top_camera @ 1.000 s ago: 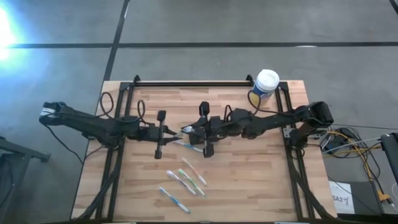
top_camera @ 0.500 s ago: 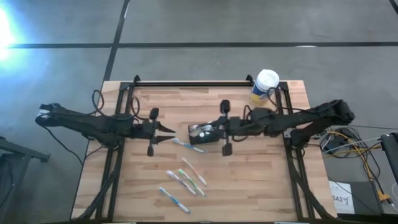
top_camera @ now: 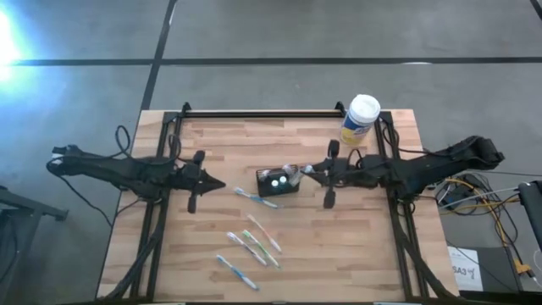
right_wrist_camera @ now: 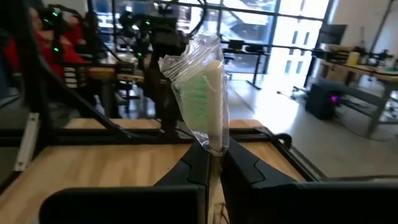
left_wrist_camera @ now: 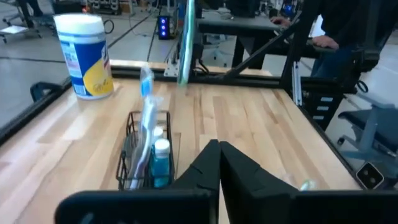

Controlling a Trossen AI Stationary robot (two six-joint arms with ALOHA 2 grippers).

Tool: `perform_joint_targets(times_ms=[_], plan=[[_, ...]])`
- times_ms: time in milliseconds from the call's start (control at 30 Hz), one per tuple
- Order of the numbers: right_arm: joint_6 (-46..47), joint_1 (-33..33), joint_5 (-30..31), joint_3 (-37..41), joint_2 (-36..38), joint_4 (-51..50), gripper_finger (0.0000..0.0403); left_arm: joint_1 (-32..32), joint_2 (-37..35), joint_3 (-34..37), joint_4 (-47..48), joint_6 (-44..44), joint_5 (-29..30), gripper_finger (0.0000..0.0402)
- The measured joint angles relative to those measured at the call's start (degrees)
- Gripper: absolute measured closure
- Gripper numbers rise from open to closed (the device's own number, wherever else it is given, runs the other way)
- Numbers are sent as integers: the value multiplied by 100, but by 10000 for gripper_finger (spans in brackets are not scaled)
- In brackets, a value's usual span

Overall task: Pick & Place toothbrushing station
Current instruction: Put the bottom green toothbrush into the black wire organizer

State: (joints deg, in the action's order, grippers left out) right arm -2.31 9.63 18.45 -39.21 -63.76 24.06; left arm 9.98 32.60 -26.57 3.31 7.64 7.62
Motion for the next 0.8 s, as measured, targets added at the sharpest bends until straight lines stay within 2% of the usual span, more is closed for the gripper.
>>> perform_joint_targets(times_ms=[233, 400, 600, 800], plan=[[-22, -15, 561, 297, -10, 76, 389, 2, -24, 345, -169, 9, -1, 366], [-22, -26, 834, 363, -144, 90, 389, 2, -24, 350, -230, 9, -1, 364], [22, -26, 943, 370, -678, 481, 390, 2, -42, 345, -264, 11, -2, 366], [-75, -26, 1336, 269, -1218, 661, 390, 2, -44, 345, -234, 14, -2, 363]])
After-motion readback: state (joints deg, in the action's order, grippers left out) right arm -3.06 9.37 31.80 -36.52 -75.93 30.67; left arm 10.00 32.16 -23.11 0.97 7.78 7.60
